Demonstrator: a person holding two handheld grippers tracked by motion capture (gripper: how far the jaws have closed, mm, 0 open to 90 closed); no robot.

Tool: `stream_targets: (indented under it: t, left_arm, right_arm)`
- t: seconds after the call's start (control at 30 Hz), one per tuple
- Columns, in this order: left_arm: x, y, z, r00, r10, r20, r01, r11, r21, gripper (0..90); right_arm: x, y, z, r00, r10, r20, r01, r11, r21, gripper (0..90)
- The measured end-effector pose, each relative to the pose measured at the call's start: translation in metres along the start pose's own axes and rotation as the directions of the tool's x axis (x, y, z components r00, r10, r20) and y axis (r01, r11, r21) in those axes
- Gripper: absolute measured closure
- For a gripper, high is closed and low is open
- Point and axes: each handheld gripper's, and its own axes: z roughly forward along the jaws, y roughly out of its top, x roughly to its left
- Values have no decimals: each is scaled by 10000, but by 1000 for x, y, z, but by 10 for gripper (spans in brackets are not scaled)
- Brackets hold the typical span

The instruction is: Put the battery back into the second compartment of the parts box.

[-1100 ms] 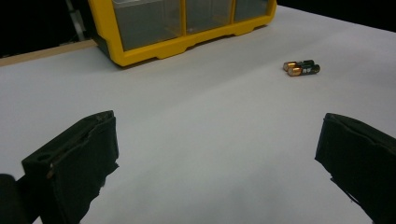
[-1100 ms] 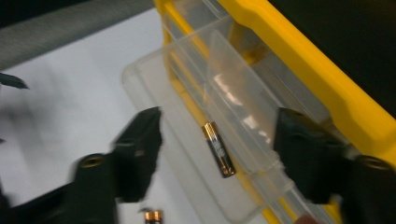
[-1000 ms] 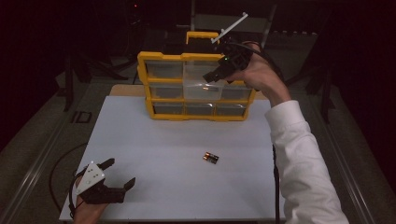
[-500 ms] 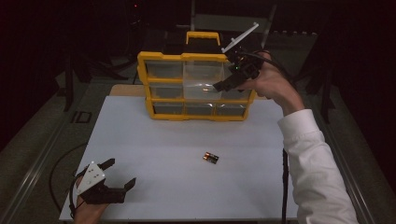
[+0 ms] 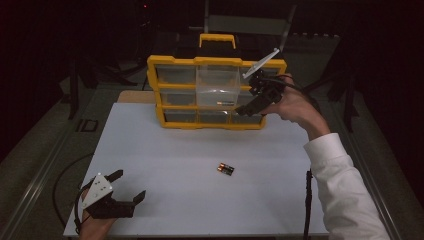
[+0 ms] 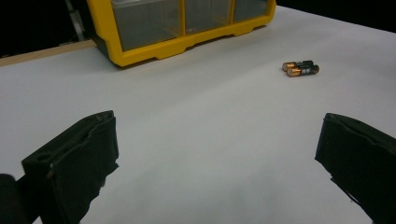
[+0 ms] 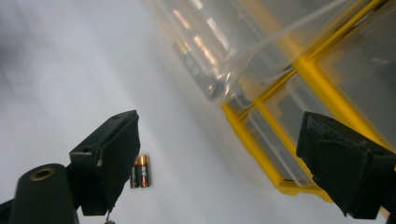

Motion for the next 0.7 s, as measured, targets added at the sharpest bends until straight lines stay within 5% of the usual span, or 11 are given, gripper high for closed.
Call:
stream_targets:
  t: [0.7]
  left_arm:
    - [0,0,1,10000,19,7,-19,10000,67,1]
  right_arm:
    - [24,-34,49,9971,-645,-410,672,9953,695,138]
